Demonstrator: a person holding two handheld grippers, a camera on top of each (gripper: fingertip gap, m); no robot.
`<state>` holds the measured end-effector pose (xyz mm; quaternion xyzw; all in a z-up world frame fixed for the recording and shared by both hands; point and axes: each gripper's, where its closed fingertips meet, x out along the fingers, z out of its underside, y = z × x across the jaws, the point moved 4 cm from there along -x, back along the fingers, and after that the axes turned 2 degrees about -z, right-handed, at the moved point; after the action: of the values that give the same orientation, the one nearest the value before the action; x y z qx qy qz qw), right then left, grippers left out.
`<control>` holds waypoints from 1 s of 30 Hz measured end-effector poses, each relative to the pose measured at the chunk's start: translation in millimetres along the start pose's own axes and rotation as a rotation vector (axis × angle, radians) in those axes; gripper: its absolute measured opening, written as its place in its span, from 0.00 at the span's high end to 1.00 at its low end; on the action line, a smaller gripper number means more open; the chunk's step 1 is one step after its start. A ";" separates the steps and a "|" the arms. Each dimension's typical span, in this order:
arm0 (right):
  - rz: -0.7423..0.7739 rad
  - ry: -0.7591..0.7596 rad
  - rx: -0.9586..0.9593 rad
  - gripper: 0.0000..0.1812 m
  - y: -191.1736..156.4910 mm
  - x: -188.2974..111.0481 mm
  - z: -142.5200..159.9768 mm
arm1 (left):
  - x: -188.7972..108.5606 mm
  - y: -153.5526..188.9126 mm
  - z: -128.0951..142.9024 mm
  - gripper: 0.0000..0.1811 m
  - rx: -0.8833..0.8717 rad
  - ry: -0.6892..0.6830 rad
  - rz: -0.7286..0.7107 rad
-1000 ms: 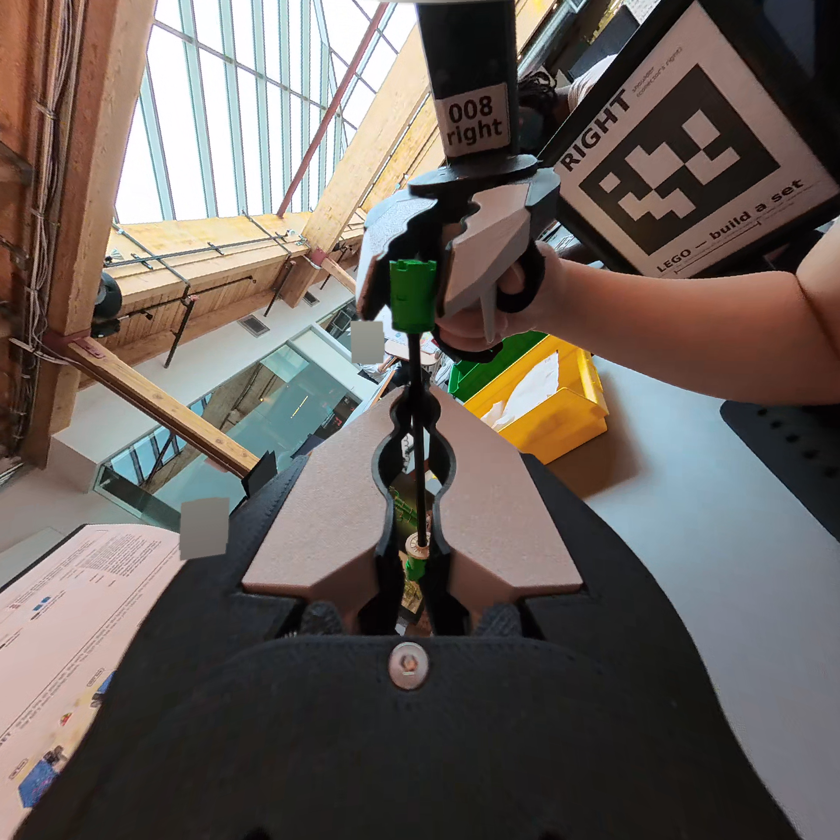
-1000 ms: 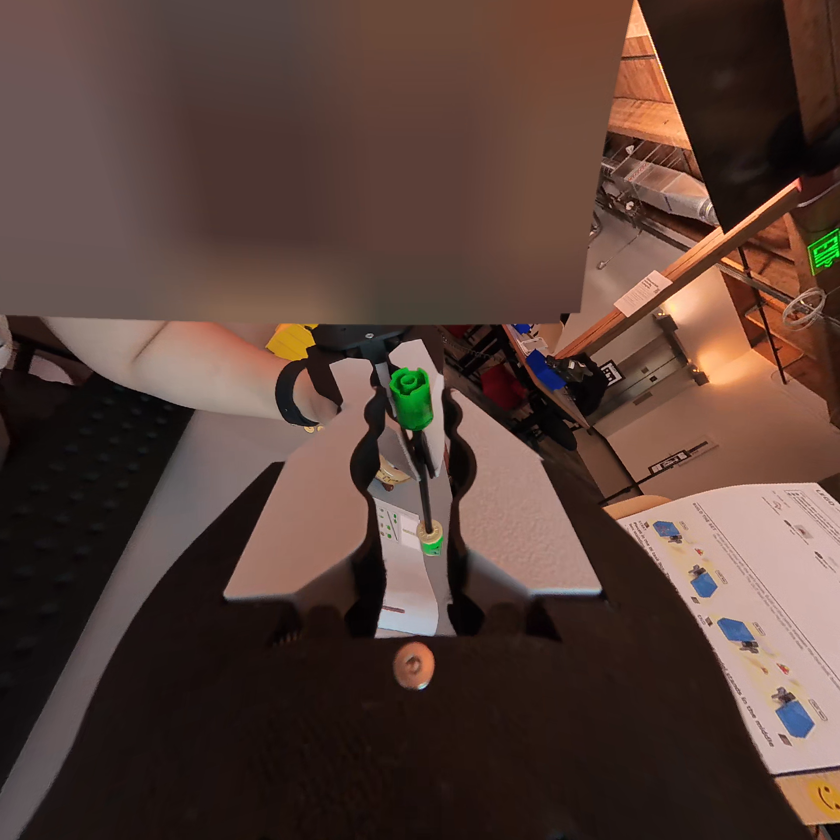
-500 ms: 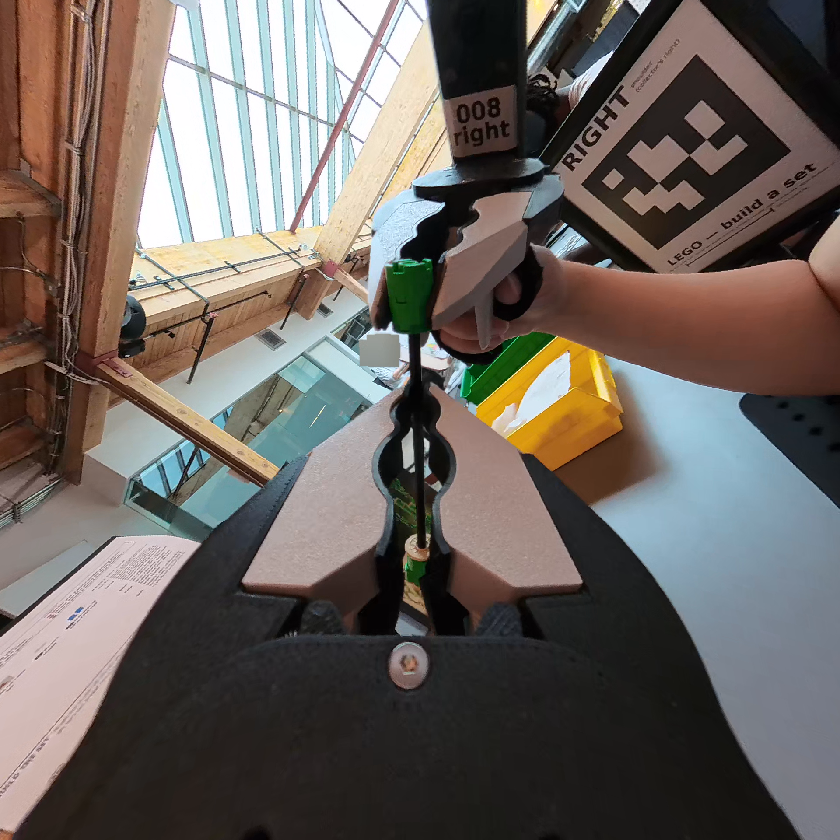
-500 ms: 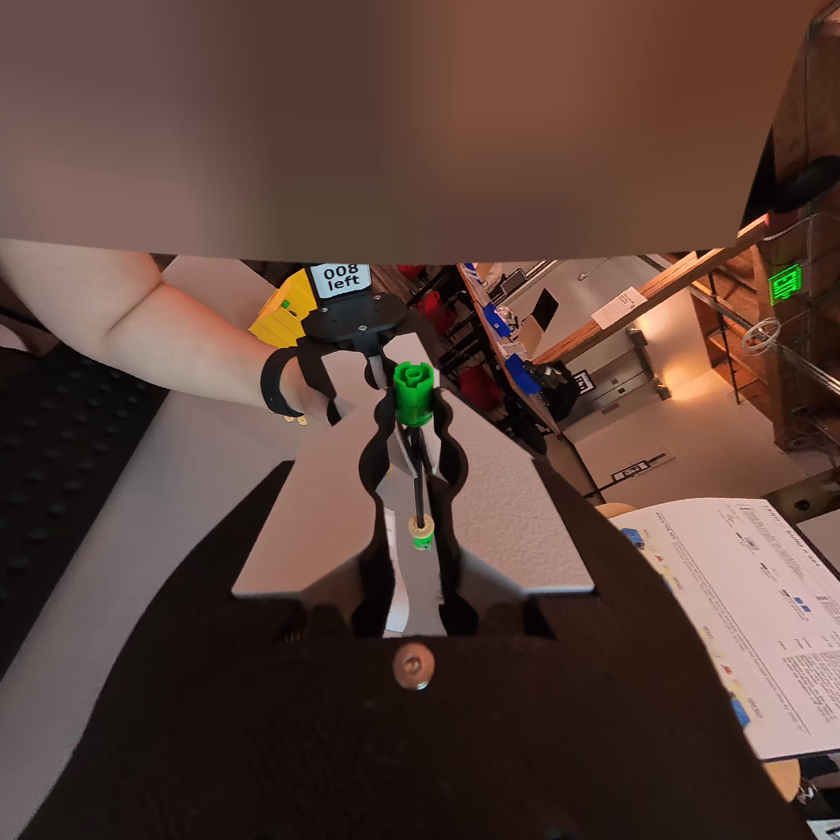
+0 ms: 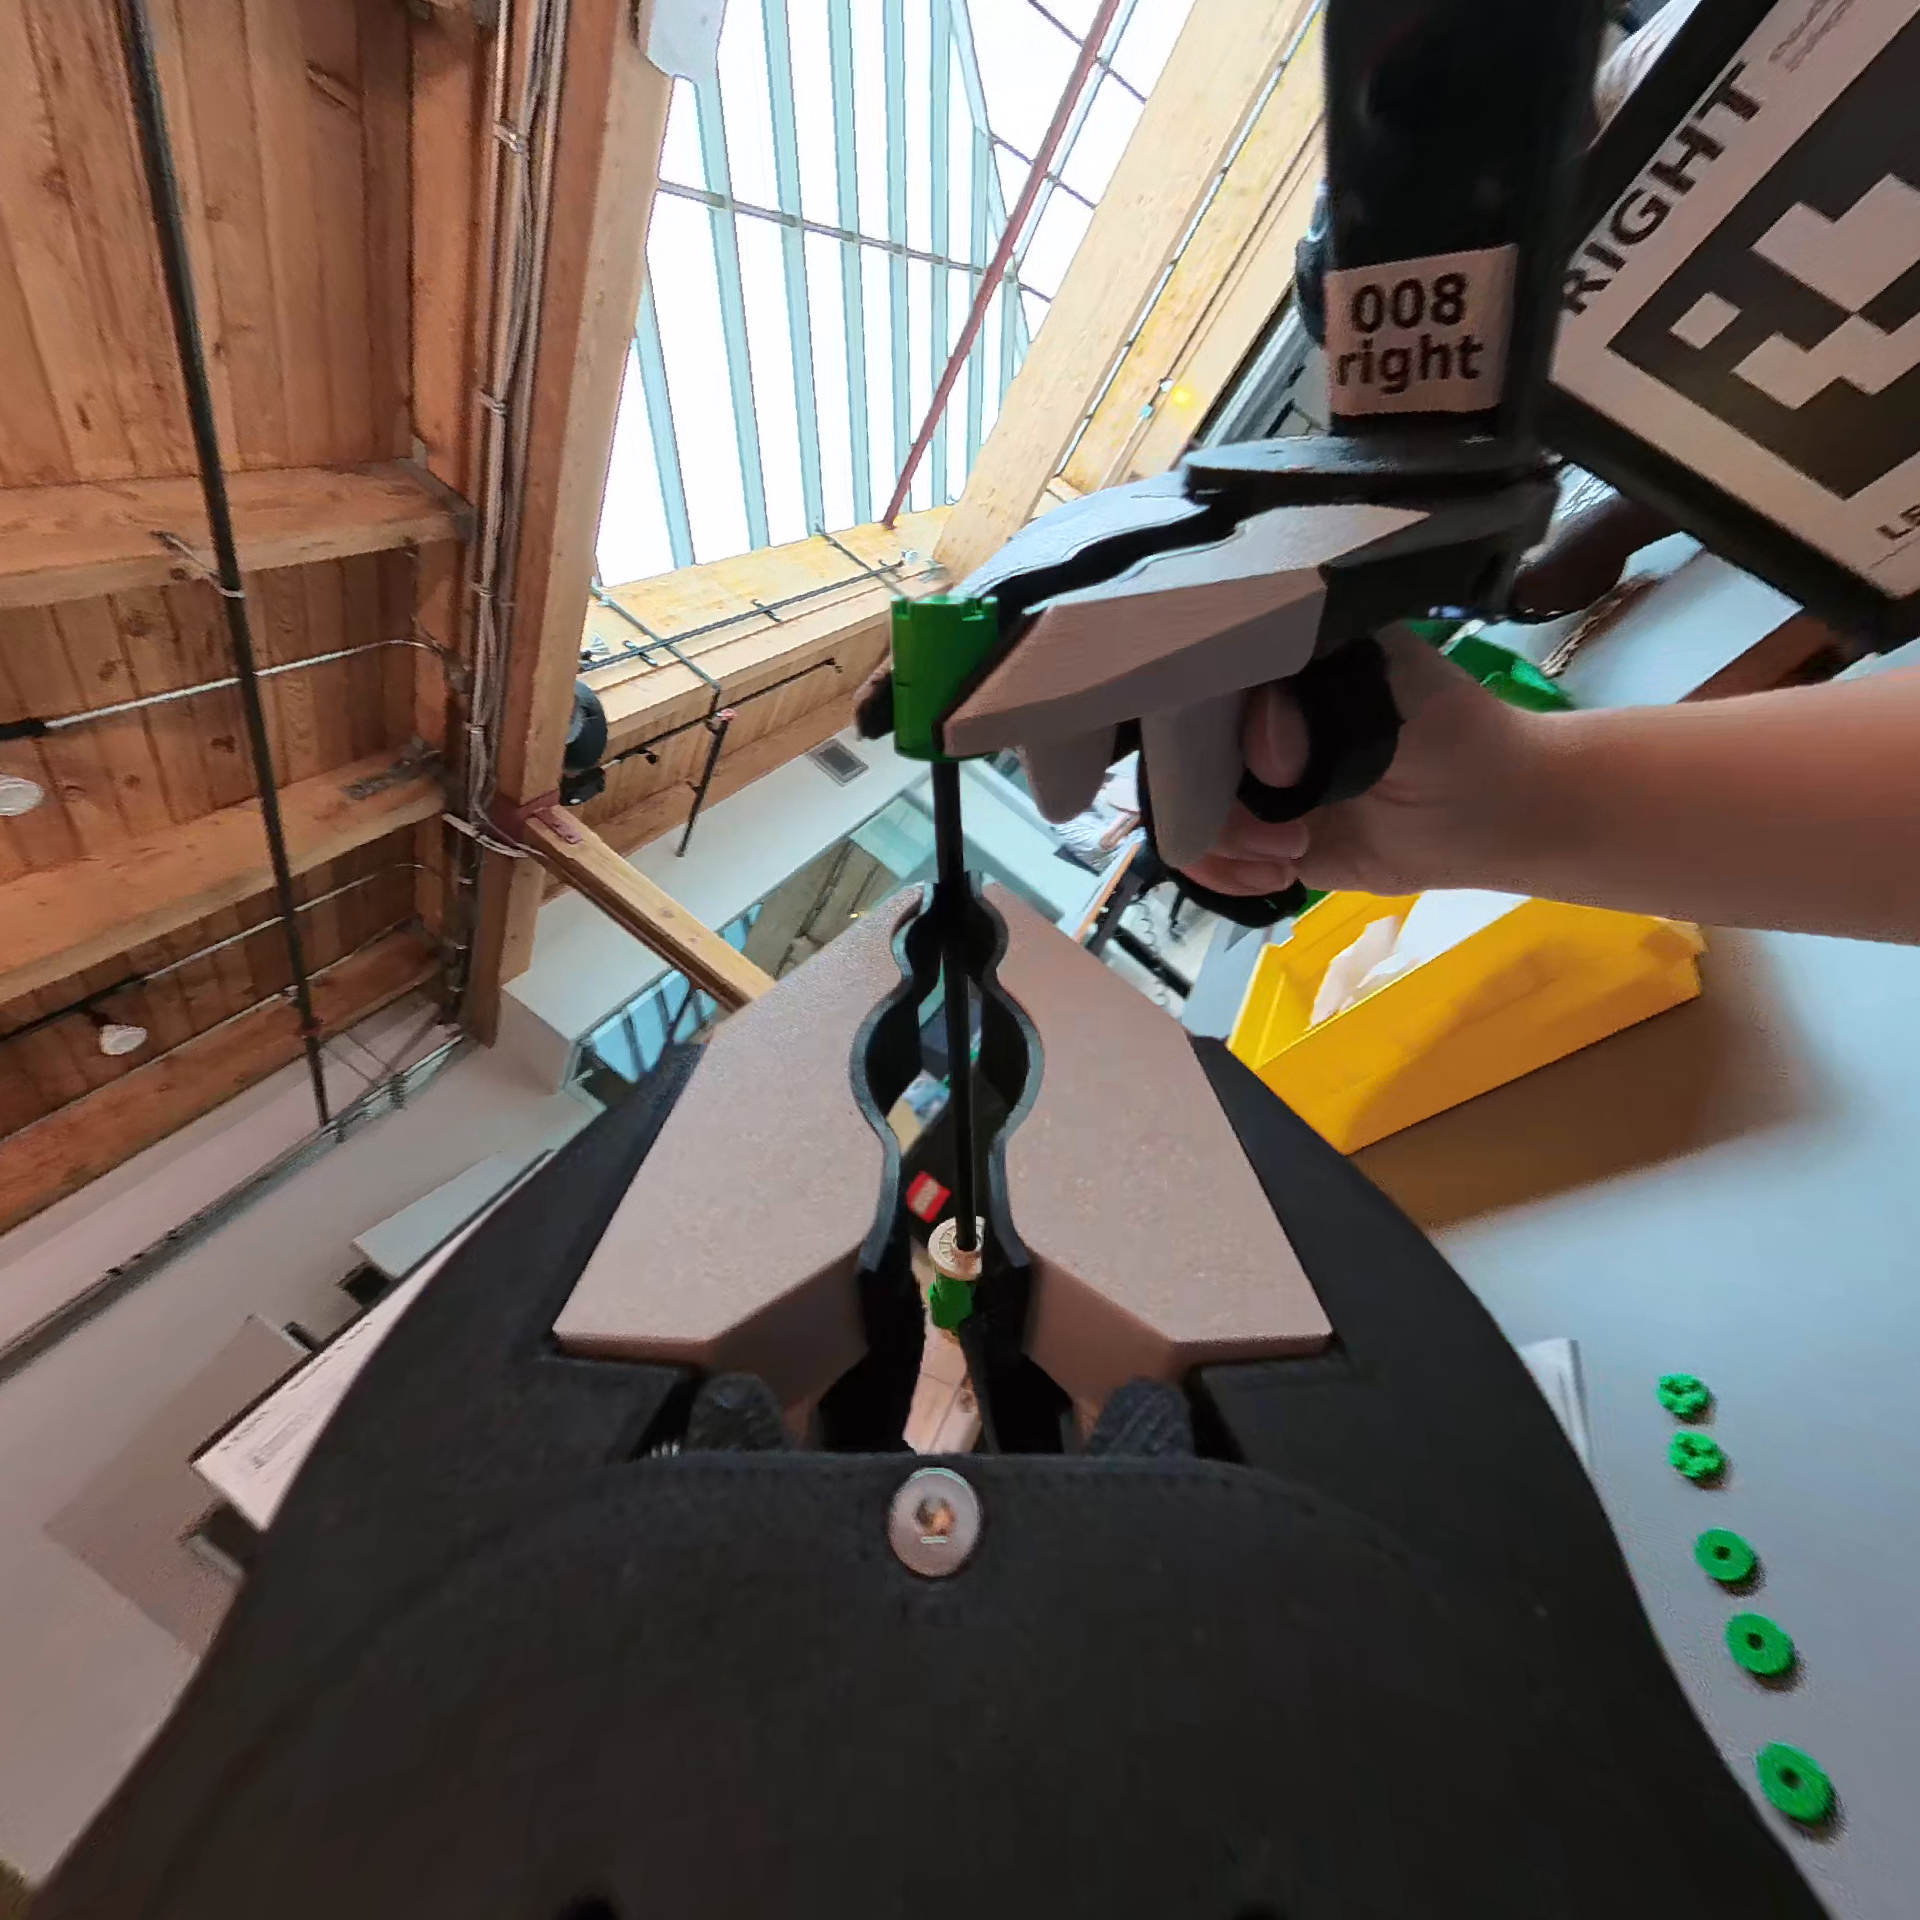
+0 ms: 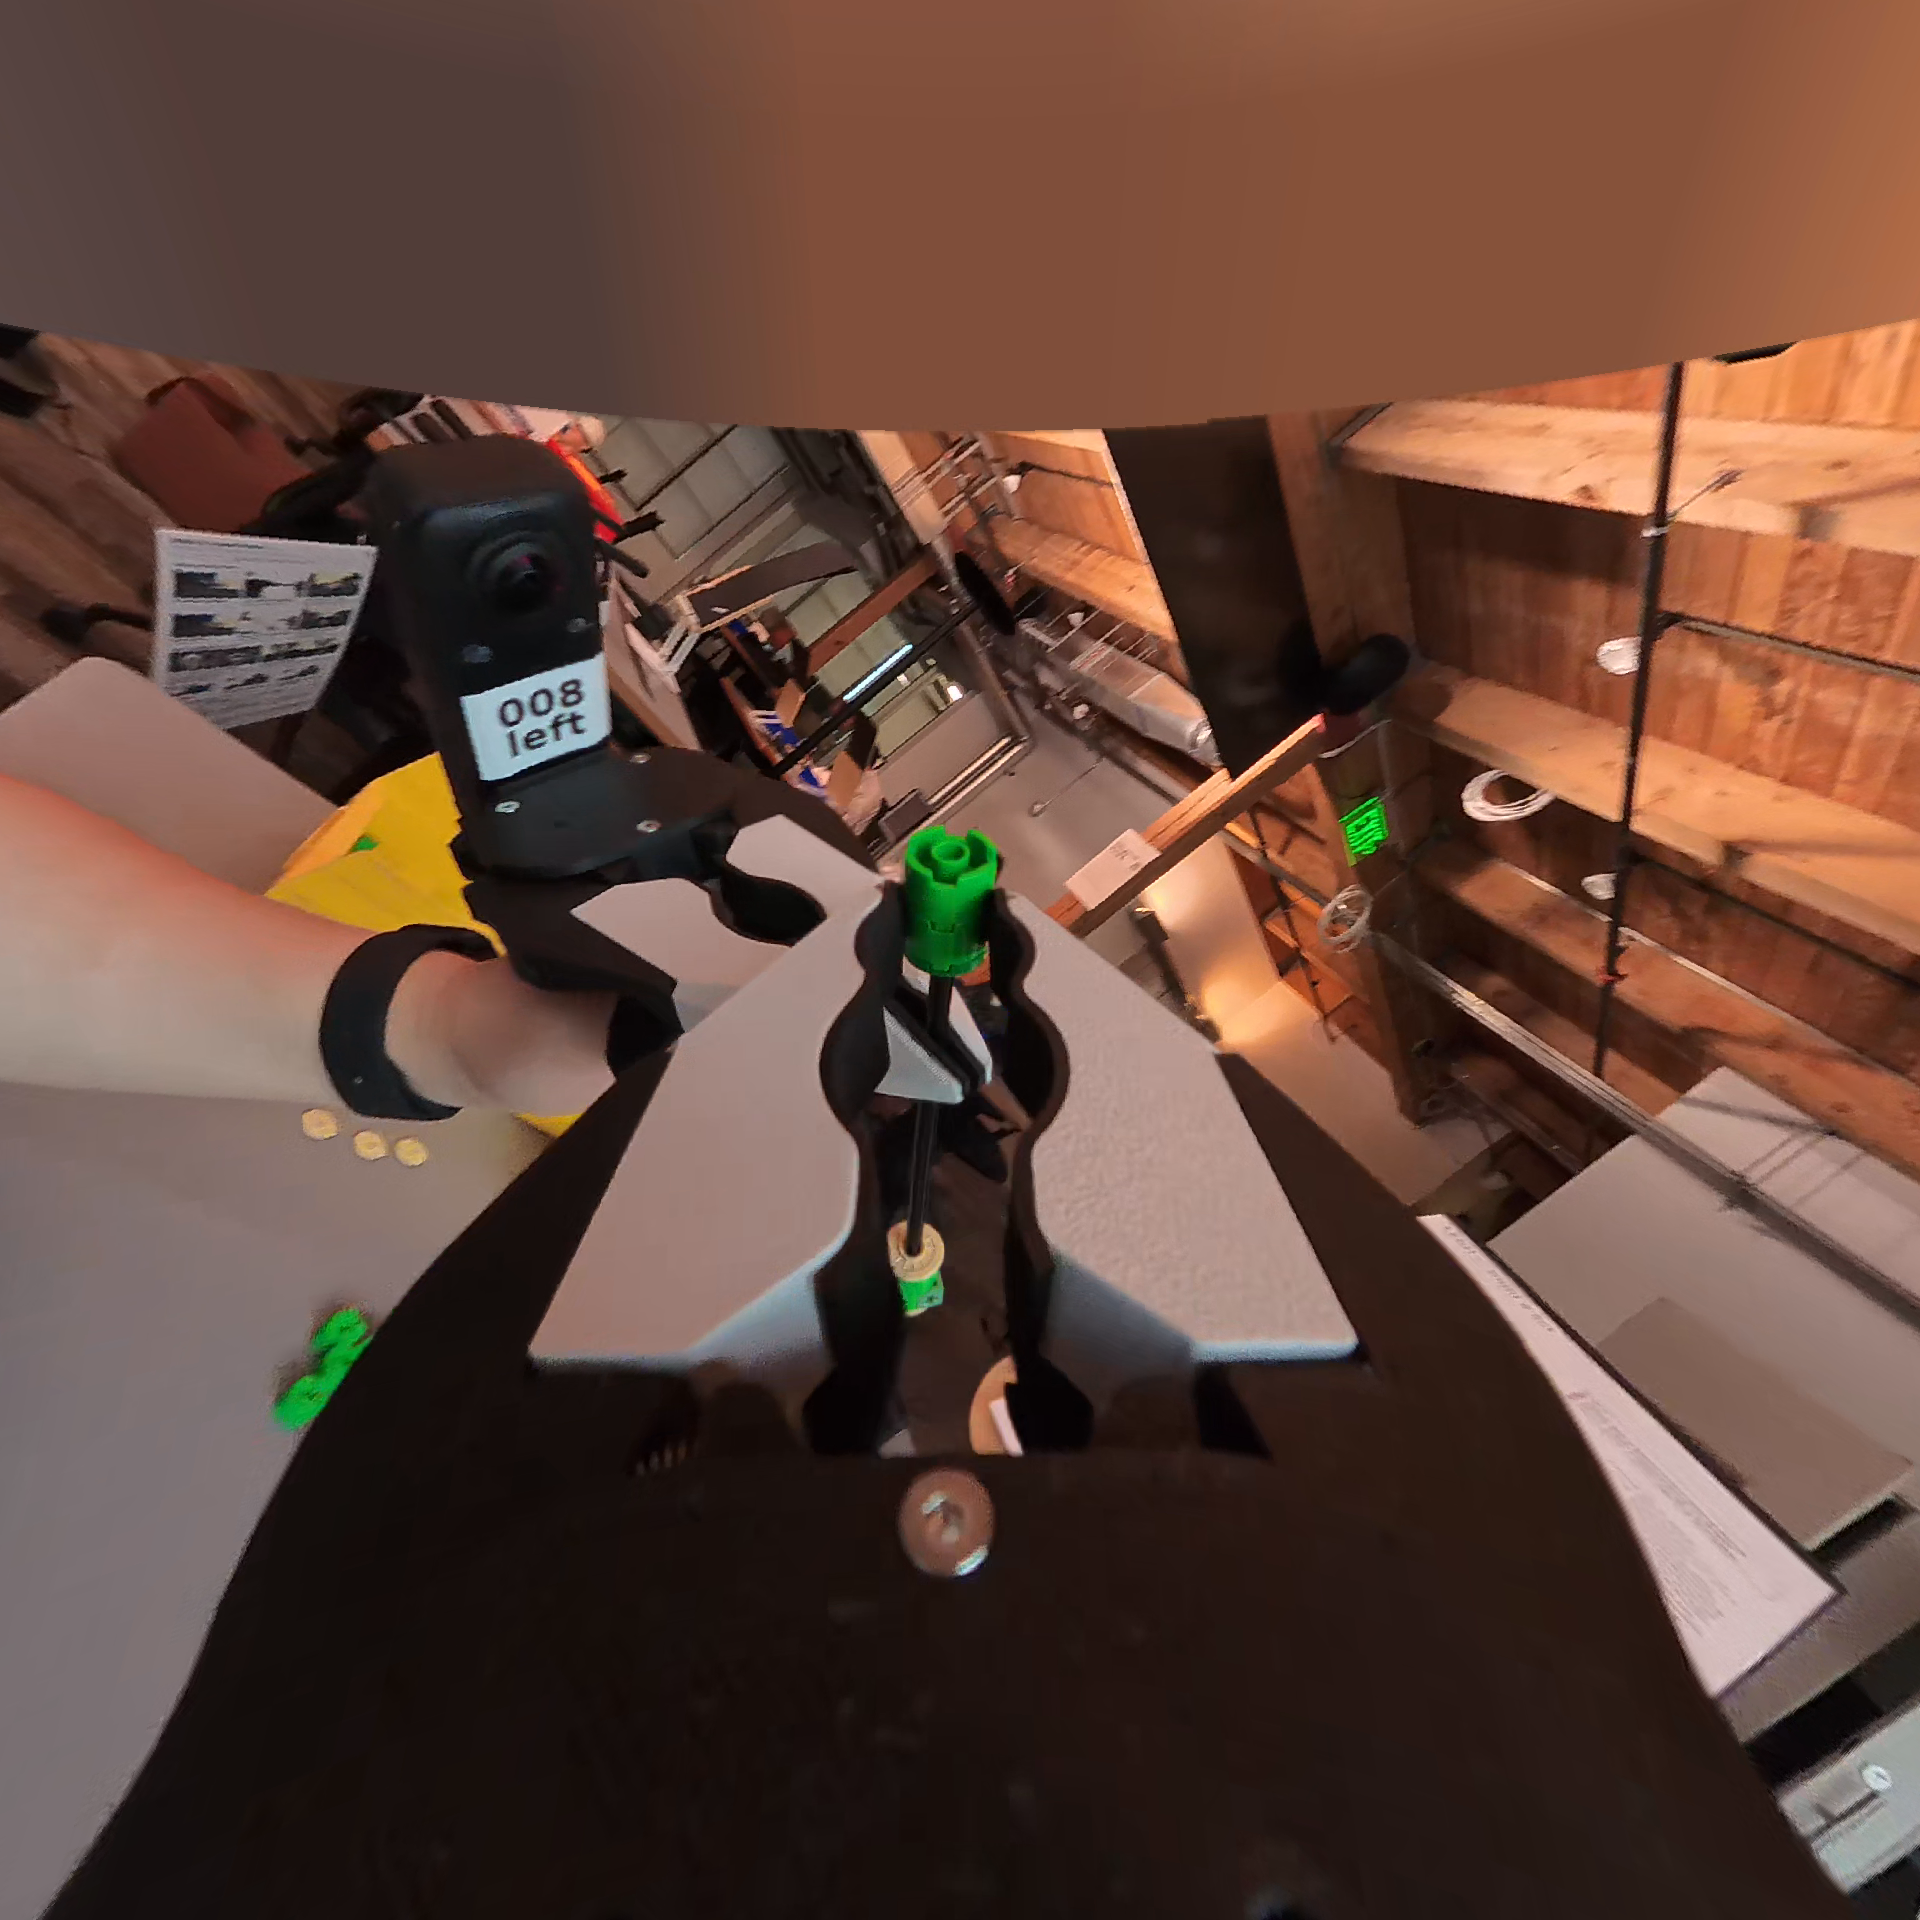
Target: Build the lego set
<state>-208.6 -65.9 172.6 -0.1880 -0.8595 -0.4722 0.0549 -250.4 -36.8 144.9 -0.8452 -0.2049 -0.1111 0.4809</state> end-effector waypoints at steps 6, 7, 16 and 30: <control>0.142 0.031 -0.069 0.92 -3.7 6.0 -1.5 | -3.4 -5.5 -1.9 1.00 0.102 -0.007 -0.099; 0.163 0.031 -0.091 0.92 -4.8 6.7 -2.0 | -3.9 -6.1 -2.2 0.99 0.113 -0.005 -0.106; 0.203 0.020 -0.099 0.92 -6.6 9.2 -3.0 | -5.3 -7.0 -2.6 1.00 0.089 0.010 -0.095; -0.048 0.031 0.147 0.92 5.9 -5.7 0.5 | -2.0 0.3 -4.1 1.00 -0.094 0.004 0.090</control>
<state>-201.0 -64.2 175.5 -0.1554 -0.8951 -0.4120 0.0703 -252.0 -41.0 146.0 -0.8751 -0.1603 -0.1007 0.4454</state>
